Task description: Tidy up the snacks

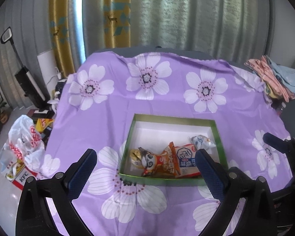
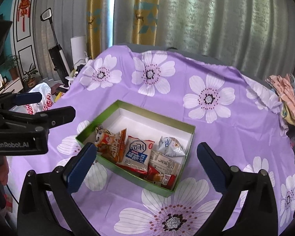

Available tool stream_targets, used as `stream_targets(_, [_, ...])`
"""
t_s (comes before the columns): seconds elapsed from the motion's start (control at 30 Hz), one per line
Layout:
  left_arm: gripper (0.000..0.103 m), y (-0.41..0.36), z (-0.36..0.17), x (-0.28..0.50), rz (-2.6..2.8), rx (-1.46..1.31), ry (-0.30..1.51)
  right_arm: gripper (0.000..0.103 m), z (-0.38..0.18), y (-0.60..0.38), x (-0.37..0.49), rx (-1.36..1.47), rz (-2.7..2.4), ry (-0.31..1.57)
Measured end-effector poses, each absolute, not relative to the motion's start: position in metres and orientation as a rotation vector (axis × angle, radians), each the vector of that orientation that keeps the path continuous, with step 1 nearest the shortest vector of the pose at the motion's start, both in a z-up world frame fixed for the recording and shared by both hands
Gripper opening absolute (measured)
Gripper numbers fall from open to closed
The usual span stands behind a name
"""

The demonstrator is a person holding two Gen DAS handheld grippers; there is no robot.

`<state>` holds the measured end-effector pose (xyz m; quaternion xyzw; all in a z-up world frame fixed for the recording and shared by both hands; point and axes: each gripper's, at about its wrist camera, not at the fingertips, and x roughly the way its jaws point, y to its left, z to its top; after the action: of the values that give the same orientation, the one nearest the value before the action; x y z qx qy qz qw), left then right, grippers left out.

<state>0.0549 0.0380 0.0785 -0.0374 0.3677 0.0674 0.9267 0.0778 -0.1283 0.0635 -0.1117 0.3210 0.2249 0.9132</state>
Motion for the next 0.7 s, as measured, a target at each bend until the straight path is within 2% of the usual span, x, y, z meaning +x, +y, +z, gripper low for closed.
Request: stream_targets(0.7, [0.100,0.032,0.100,0.039,0.173,-0.044,0.721,0.103,0.090,-0.127,0.057,-0.226,0.484,0.601])
